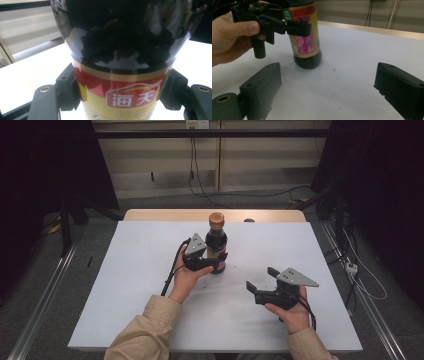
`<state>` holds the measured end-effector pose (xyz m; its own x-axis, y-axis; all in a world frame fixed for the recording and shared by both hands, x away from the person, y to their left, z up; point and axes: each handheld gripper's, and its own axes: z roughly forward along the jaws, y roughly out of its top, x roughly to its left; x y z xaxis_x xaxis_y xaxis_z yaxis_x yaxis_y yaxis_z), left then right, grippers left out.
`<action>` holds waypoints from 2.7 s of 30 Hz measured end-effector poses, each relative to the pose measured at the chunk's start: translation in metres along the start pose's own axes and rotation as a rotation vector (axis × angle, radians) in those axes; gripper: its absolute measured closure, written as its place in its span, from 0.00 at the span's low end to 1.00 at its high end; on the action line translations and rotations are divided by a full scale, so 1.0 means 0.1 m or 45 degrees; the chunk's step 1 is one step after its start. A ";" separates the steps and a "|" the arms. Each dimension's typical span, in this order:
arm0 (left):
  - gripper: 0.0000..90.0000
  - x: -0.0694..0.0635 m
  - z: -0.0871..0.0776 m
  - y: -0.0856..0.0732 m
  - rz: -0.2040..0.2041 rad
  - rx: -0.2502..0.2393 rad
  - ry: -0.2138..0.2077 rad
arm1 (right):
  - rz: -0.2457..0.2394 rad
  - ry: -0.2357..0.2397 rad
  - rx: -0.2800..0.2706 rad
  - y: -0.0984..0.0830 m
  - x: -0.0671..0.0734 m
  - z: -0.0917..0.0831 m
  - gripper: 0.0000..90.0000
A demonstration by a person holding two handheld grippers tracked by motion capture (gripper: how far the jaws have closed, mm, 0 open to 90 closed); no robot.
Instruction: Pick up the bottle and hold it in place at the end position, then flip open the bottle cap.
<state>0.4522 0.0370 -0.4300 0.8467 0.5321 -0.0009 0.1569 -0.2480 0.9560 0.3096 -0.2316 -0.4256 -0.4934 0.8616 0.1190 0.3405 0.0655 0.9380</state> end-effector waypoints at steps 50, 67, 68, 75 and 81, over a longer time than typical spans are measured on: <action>0.33 0.01 0.00 -0.02 -0.013 -0.016 -0.005 | -0.025 0.002 0.020 0.69 -0.11 0.41 0.08; 0.33 0.01 0.00 -0.02 -0.013 -0.020 -0.009 | -0.061 0.020 0.035 0.84 -0.13 0.52 0.08; 0.33 0.01 0.00 -0.02 -0.011 -0.015 -0.008 | -0.059 0.016 0.034 0.85 -0.13 0.52 0.08; 0.33 0.01 0.00 -0.02 -0.013 -0.013 -0.006 | -0.058 0.036 0.022 0.91 -0.12 0.54 0.13; 0.33 0.01 0.00 -0.02 -0.014 -0.014 -0.006 | -0.056 0.043 0.018 0.96 -0.14 0.56 0.32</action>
<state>0.4523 0.0383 -0.4320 0.8475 0.5306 -0.0128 0.1607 -0.2336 0.9590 0.3943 -0.2095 -0.3552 -0.5348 0.8403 0.0889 0.3290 0.1101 0.9379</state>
